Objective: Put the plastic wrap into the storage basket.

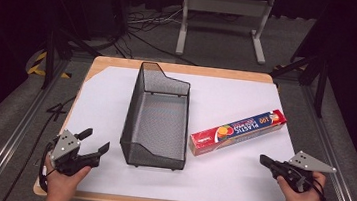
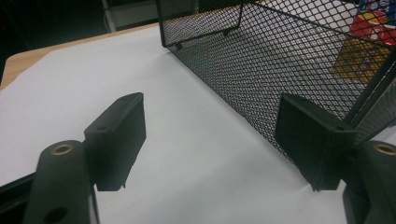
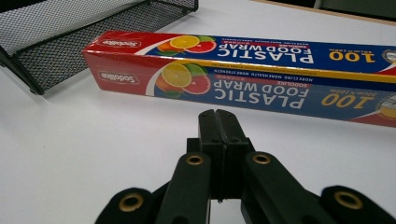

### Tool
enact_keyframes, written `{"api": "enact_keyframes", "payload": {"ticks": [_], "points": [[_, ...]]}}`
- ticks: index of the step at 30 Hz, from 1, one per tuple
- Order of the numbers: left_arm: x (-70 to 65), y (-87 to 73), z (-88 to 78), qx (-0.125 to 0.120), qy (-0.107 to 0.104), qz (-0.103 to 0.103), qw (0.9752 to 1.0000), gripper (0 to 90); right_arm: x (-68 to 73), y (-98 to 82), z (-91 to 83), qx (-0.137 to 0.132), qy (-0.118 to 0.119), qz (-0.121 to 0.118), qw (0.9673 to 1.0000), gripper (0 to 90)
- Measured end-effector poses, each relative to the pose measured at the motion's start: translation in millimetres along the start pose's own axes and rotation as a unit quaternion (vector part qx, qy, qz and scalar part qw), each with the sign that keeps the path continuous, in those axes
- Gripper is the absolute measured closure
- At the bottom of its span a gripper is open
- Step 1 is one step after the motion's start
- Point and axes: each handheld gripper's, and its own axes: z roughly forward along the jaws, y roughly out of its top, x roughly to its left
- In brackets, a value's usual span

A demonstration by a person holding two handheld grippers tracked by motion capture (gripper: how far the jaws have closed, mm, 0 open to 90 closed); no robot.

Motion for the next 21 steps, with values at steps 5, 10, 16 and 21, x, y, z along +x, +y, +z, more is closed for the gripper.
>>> {"api": "enact_keyframes", "payload": {"ticks": [5,10,16,21], "points": [[0.2,0.3,-2.6,-0.002,0.005,-0.001,1.0000,25.7,2.8,2.8,-0.1,0.002,0.006,-0.002,1.0000,90.0],[-0.3,0.8,-3.1,-0.005,0.001,0.003,1.0000,25.7,5.5,5.2,0.7,-0.001,0.010,-0.004,0.9999,90.0],[-0.5,0.4,-3.3,-0.010,-0.013,0.005,0.9999,25.3,6.2,5.9,-0.8,-0.006,0.004,-0.005,1.0000,90.0],[-0.7,0.3,-3.9,-0.009,-0.010,0.002,0.9999,25.3,6.8,7.1,0.6,-0.004,0.005,-0.008,0.9999,90.0]]}}
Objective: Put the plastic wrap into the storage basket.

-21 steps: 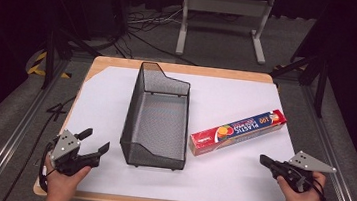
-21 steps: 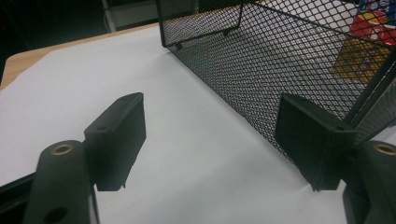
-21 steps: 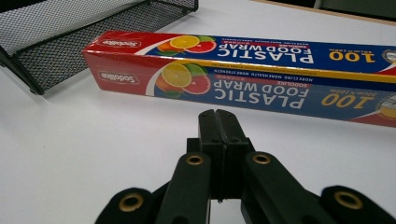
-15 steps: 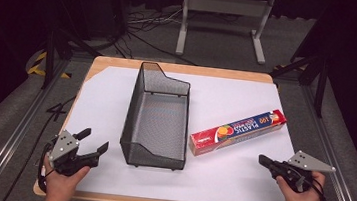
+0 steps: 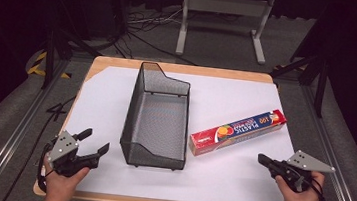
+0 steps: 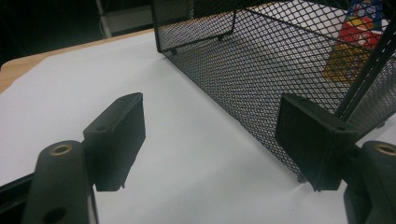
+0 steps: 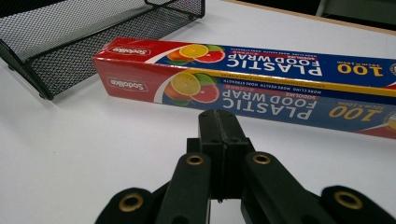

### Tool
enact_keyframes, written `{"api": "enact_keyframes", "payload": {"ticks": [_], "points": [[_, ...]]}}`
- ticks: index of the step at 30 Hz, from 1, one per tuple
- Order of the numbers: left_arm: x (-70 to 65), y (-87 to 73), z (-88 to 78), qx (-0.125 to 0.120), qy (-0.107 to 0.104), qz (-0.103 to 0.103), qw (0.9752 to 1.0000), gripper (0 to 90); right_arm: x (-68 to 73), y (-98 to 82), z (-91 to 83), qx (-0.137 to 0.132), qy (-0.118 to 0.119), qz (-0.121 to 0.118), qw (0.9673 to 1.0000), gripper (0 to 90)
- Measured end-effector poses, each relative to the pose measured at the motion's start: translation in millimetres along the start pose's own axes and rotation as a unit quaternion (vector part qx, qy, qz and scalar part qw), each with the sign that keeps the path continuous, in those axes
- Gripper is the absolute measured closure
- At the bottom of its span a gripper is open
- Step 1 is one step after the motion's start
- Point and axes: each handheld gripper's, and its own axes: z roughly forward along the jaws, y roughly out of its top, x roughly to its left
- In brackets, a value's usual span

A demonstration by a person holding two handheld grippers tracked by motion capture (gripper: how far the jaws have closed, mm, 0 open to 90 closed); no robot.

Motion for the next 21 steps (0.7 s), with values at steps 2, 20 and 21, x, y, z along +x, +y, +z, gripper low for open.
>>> {"api": "enact_keyframes", "payload": {"ticks": [2,20,21], "points": [[-0.1,-0.2,0.0,0.001,0.002,0.000,1.0000,25.3,0.2,2.9,1.7,0.004,0.003,-0.003,1.0000,90.0],[0.1,-1.0,-0.5,0.007,0.005,-0.001,1.0000,25.4,13.5,70.5,28.5,0.078,0.050,-0.034,0.9951,90.0],[0.1,-0.9,-0.4,0.007,0.005,-0.001,1.0000,25.4,14.2,75.0,30.3,0.082,0.053,-0.034,0.9947,90.0]]}}
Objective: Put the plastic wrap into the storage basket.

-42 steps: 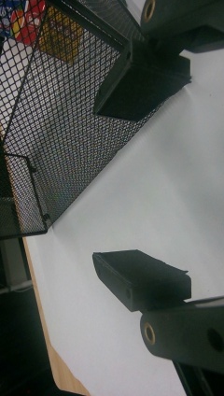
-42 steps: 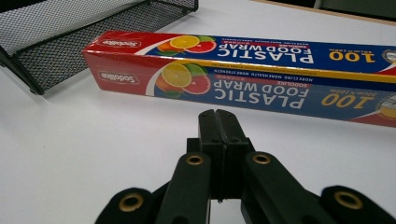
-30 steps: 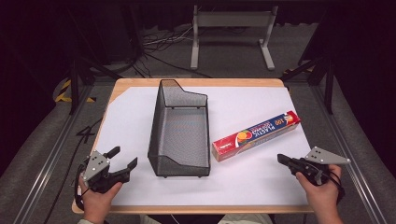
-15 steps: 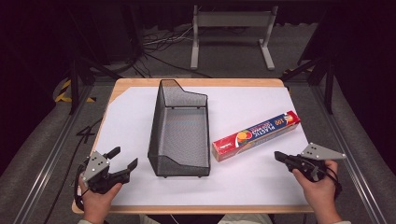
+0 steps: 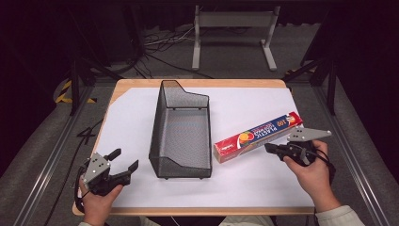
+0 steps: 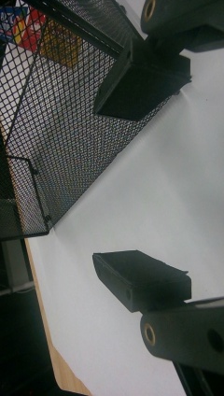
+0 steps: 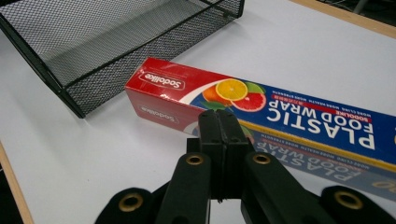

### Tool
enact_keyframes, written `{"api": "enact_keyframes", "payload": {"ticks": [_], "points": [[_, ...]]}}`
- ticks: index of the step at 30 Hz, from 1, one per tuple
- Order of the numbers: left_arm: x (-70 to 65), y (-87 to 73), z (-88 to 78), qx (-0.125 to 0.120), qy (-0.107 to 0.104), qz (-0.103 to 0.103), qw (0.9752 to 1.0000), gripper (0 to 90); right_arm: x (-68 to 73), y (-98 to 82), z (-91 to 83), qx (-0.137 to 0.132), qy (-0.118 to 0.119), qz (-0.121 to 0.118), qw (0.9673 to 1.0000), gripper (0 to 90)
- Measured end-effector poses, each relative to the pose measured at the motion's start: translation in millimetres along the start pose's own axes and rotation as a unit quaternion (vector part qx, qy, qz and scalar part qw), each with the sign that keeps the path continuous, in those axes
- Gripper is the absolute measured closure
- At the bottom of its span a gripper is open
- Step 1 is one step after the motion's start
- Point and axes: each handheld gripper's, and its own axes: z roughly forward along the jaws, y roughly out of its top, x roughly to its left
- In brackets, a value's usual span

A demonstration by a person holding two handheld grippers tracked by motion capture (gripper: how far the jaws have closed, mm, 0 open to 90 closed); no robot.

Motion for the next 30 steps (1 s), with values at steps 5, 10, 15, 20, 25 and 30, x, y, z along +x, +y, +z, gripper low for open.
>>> {"api": "enact_keyframes", "payload": {"ticks": [5,10,15,20,25,30], "points": [[-0.6,-0.2,1.5,0.002,-0.006,0.002,1.0000,25.2,0.1,17.9,5.1,0.029,0.012,0.002,0.9995,90.0],[0.5,-1.2,1.7,0.005,-0.006,0.001,1.0000,25.2,1.6,33.6,9.5,0.053,0.017,0.002,0.9984,90.0],[0.3,-1.2,1.8,0.005,-0.007,0.000,1.0000,25.3,1.7,45.8,14.5,0.067,0.020,-0.003,0.9976,90.0],[0.6,-1.4,2.0,0.007,-0.006,0.002,1.0000,25.3,1.7,61.2,24.5,0.089,0.022,-0.012,0.9957,90.0],[1.5,-2.3,3.1,0.009,-0.006,0.000,0.9999,25.3,3.3,72.3,33.5,0.108,0.022,-0.017,0.9937,90.0],[2.1,-2.9,3.6,0.013,-0.004,0.001,0.9999,25.3,4.7,85.7,47.1,0.131,0.022,-0.023,0.9909,90.0]]}}
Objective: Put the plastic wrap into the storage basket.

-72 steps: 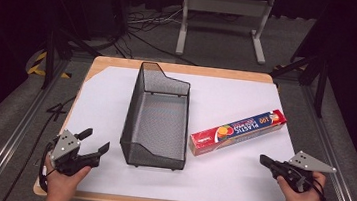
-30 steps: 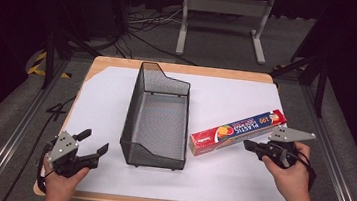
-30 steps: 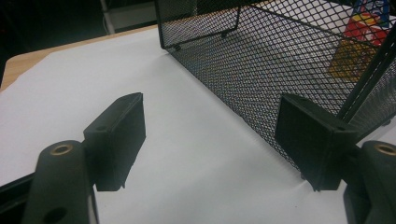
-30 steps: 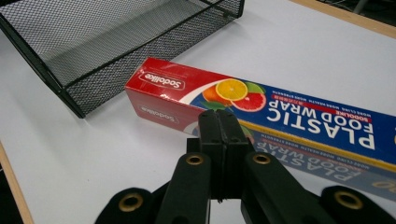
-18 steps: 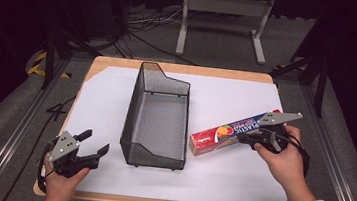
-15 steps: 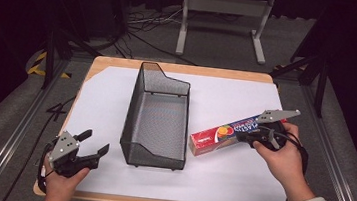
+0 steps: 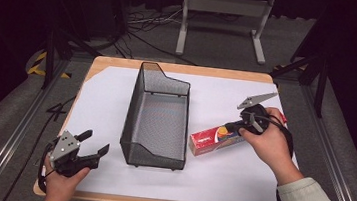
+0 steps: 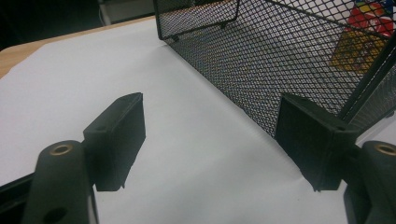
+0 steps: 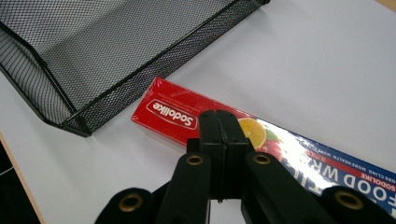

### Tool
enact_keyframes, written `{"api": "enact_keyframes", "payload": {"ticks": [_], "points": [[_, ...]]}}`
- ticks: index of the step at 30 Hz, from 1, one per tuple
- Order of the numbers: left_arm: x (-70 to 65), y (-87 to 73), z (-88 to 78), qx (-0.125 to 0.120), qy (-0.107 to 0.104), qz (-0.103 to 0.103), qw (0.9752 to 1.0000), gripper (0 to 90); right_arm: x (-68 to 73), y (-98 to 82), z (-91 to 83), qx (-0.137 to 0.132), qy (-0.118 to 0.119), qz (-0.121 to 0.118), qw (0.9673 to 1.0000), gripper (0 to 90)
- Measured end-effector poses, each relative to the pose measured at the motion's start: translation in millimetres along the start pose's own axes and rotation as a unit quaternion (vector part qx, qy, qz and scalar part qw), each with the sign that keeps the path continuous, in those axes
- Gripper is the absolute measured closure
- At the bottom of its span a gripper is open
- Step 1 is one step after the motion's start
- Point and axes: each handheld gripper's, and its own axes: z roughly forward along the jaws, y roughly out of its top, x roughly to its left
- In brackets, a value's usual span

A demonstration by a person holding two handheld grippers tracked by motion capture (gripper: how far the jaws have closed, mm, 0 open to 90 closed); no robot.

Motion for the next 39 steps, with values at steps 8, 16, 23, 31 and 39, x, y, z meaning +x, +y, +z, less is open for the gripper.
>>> {"api": "enact_keyframes", "payload": {"ticks": [8,16,23,31,39], "points": [[0.0,-0.4,0.7,0.000,-0.002,-0.001,1.0000,25.3,1.6,22.0,13.5,0.018,0.005,-0.007,0.9998,90.0],[0.4,-0.5,0.7,0.000,-0.002,0.000,1.0000,25.3,1.2,45.2,30.5,0.039,0.008,-0.003,0.9992,90.0],[0.8,-0.7,0.7,0.000,0.000,-0.001,1.0000,25.4,1.5,55.0,47.7,0.059,0.011,0.002,0.9982,90.0],[0.6,-0.7,0.5,0.000,-0.001,0.000,1.0000,25.4,1.4,59.8,73.1,0.075,0.014,0.003,0.9971,90.0],[1.2,-0.7,0.3,0.000,-0.002,0.001,1.0000,25.4,0.9,54.8,96.9,0.085,0.018,0.006,0.9962,90.0]]}}
